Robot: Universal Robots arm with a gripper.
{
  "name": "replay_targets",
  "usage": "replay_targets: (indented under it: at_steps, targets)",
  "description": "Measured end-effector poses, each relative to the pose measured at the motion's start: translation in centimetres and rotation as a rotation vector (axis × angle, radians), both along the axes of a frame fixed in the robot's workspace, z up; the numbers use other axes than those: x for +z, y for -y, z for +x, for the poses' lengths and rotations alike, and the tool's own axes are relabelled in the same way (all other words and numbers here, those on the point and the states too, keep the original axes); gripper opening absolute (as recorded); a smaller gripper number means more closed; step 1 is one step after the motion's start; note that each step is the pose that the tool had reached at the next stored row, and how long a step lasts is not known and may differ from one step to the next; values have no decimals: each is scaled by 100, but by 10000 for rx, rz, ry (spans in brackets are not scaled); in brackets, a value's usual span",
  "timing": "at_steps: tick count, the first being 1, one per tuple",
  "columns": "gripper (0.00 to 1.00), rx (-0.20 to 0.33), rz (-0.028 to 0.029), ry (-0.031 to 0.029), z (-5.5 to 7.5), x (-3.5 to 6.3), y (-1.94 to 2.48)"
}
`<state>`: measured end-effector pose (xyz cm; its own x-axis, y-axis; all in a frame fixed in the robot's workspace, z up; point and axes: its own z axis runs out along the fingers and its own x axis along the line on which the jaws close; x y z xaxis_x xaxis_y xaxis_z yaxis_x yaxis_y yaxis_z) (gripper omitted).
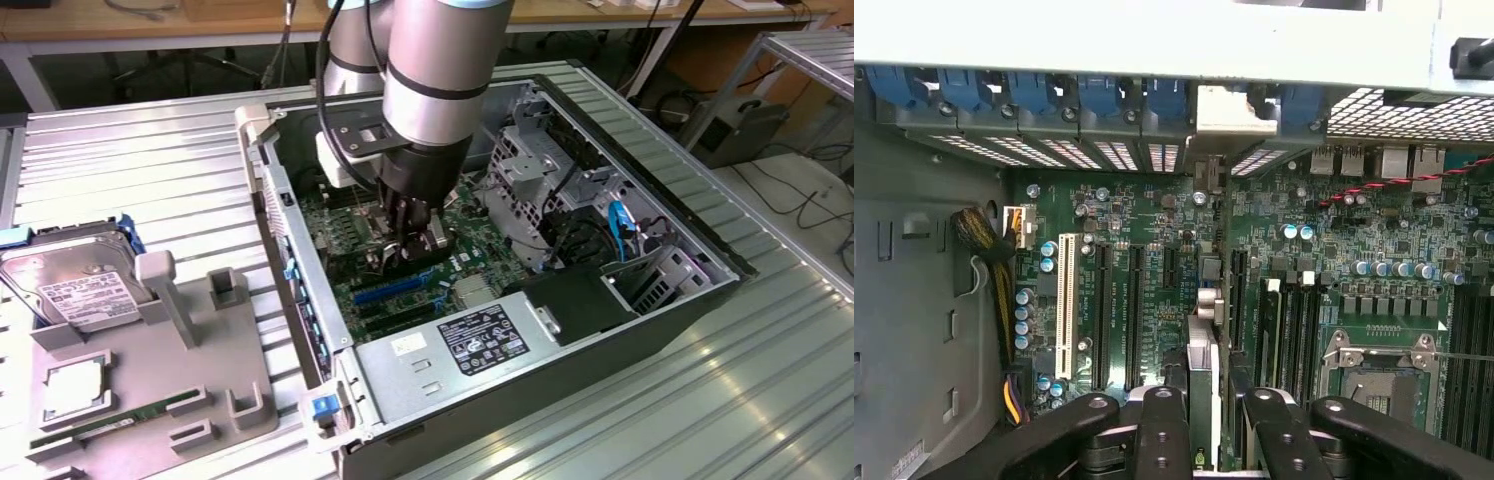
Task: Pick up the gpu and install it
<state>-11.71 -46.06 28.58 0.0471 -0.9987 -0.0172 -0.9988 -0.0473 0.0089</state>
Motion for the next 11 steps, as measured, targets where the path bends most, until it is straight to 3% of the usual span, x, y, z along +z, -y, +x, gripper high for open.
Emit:
replay_targets:
  at_steps: [6,9,11]
  targets:
    - [26,-92,-15,44,-7,-23,0]
    - [26,-167,-29,128,-8,-42,0]
    - [26,-213,-38,214,-10,-58,0]
